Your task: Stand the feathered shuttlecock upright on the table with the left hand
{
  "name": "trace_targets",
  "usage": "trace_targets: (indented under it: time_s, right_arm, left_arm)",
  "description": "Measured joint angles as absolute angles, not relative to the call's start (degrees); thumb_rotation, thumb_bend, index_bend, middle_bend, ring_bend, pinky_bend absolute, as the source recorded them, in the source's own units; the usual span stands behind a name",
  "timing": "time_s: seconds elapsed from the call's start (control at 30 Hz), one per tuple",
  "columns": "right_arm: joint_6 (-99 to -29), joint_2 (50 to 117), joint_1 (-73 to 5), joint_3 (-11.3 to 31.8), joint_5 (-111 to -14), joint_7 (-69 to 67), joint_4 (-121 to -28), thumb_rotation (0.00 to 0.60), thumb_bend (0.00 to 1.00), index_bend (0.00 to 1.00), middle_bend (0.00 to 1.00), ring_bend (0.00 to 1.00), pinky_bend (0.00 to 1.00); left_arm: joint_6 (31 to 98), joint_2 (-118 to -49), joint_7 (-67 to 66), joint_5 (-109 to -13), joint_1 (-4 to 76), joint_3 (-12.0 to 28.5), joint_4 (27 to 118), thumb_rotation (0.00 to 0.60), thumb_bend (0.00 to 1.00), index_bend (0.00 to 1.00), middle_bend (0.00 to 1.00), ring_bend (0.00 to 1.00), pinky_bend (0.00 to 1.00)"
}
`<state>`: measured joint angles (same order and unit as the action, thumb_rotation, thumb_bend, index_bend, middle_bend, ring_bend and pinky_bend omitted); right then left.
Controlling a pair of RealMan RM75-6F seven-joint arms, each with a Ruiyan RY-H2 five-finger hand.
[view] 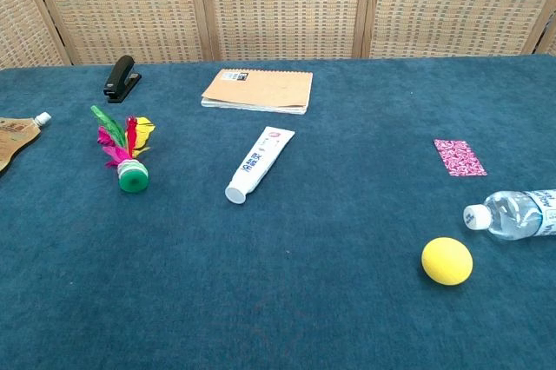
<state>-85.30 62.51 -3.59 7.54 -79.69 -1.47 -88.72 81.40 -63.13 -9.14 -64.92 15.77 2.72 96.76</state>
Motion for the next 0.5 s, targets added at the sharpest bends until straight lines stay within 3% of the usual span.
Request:
trace_targets:
  time_s: [0.4,0.5]
  right_arm:
    - [-84.7,62.1,-3.5,7.5,-79.5,-2.3,-89.3,0.6,0.0,0.0,0.0,0.0,0.0]
    - [-84.7,62.0,-3.6,7.5,-79.6,-2.1,-89.4,0.6,0.0,0.0,0.0,0.0,0.0]
  left_arm:
    - [78.5,-66.7,-6.1,-68.1,17.0,4.4,88.2,0.6,0.0,0.0,0.0,0.0,0.0]
    - [76.0,-68.8,-5.1,-69.3,19.0,5.0,82.3,0.6,0.0,0.09,0.0,0.0,0.0]
